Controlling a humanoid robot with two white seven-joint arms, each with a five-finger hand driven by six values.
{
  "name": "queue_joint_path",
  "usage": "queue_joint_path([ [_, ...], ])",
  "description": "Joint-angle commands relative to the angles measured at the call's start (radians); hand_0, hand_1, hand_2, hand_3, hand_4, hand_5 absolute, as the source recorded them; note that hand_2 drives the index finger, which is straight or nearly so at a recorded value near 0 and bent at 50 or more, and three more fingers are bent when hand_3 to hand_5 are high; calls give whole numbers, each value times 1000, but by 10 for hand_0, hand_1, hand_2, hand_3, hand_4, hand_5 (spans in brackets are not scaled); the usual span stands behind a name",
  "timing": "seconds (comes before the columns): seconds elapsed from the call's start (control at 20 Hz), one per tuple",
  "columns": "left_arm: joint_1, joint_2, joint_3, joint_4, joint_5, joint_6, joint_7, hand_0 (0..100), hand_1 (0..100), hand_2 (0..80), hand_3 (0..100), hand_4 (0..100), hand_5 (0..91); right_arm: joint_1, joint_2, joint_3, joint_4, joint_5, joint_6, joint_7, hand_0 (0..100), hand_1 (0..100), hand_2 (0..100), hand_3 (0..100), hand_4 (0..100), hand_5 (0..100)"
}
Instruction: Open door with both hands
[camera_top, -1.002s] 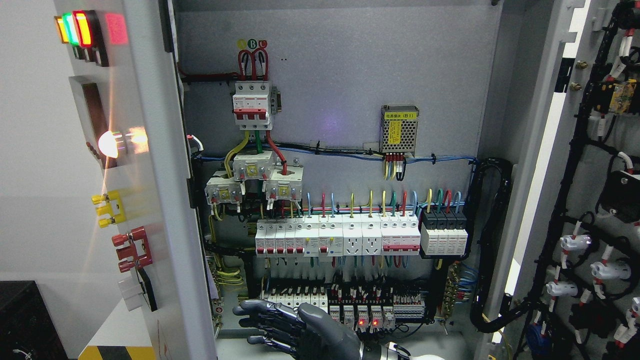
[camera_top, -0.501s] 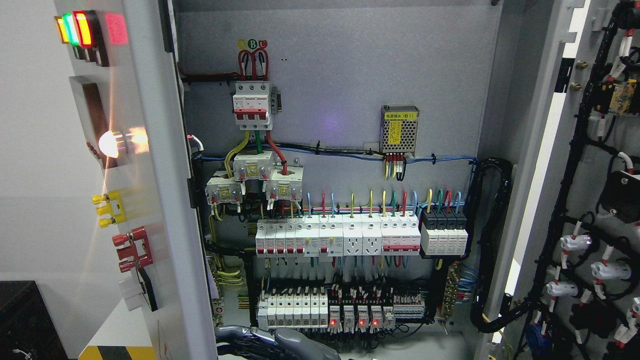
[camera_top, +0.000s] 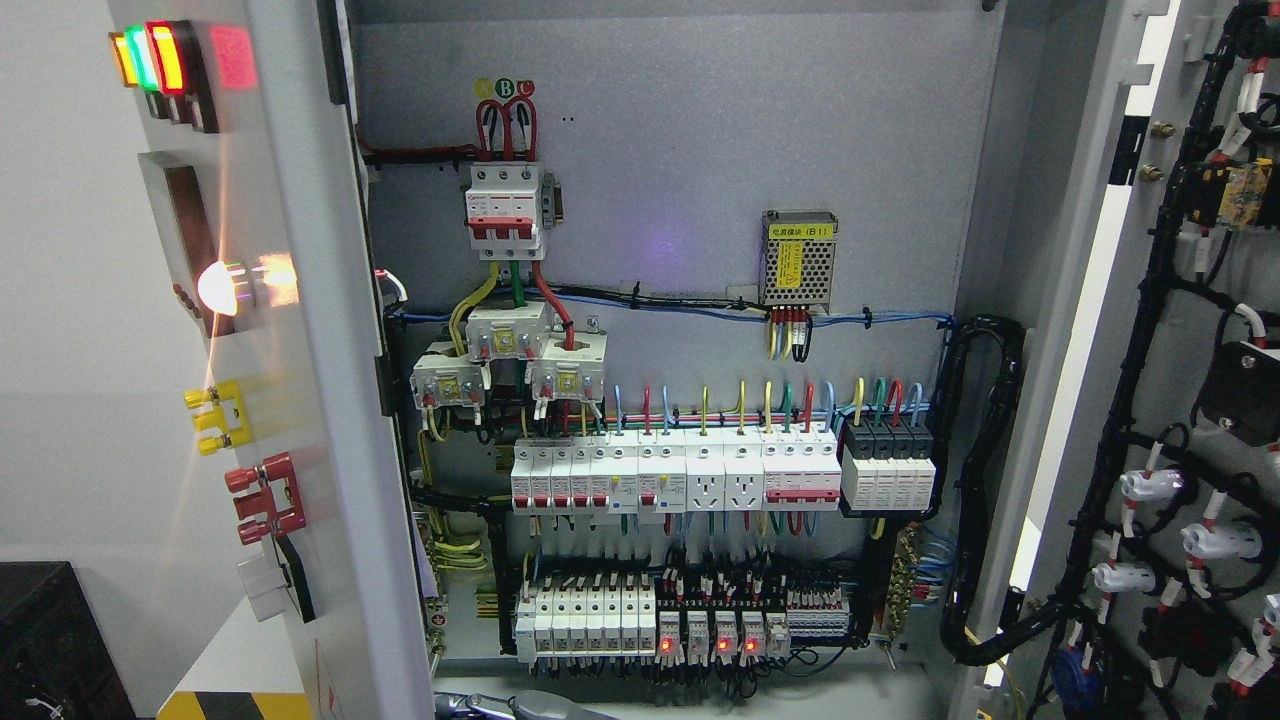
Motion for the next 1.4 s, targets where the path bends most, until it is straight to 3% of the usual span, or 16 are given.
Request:
queue_joint_path([
  [0.0, 31, 0, 0, 0, 0, 0, 0, 0, 0, 0, 0, 0, 0, 0, 1, 36, -9, 1, 1, -2, 192, 0, 0, 0, 0, 0],
  [0.5, 32, 0, 0, 0, 0, 0, 0, 0, 0, 0, 0, 0, 0, -9, 61, 68, -6, 1, 6, -4, 192, 0, 0, 0, 0, 0],
  [1.0, 32, 0, 0, 0, 0, 0, 0, 0, 0, 0, 0, 0, 0, -26, 136, 68, -2, 12, 79, -11, 192, 0, 0, 0, 0, 0],
  [1.35, 31, 0, 0, 0, -2, 0, 0, 0, 0, 0, 0, 0, 0, -40, 138, 94, 9, 15, 87, -34, 192, 0, 0, 0, 0, 0],
])
